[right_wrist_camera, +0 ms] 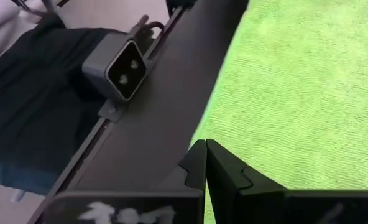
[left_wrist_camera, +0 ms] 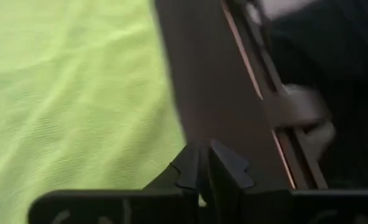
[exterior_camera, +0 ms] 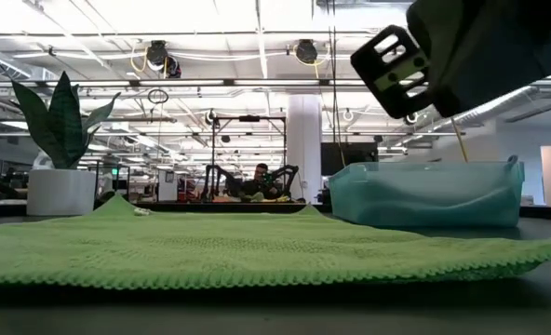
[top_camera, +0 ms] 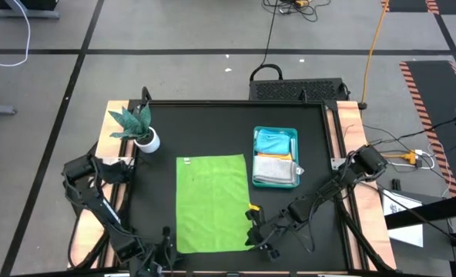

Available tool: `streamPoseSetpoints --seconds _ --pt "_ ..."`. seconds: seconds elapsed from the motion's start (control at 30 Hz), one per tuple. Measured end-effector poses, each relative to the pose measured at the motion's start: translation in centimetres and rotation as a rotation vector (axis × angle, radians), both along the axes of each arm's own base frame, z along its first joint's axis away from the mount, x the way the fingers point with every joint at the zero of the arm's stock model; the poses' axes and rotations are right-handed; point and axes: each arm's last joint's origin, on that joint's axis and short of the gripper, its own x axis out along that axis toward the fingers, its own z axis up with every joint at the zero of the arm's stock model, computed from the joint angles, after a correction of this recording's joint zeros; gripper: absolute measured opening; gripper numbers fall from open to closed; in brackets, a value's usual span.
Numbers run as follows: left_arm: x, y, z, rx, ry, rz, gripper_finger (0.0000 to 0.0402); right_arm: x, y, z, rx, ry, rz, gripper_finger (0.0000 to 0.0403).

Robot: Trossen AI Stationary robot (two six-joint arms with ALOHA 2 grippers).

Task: Fold microfiber towels
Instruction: Fold the light green microfiber cloth

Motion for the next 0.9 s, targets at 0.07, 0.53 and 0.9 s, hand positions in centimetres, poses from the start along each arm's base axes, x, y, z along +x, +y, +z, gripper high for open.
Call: streamPoseSetpoints --seconds 0.07,0.53,0.9 --pt "0.4 0.1 0.0 0.007 0.039 -0.075 0.0051 0.2 -0.3 0.0 0.003 -0.003 -0.009 0.0" --pt "-0.2 0.0 0.1 0.148 0.057 -0.15 0.0192 0.8 -1.2 0.1 0.007 -0.006 -0.044 0.0" --pt "-0.3 -0.4 -2.1 0.152 0.068 -0.068 0.0157 0.9 -1.2 0.1 0.018 -0.007 -0.058 0.0"
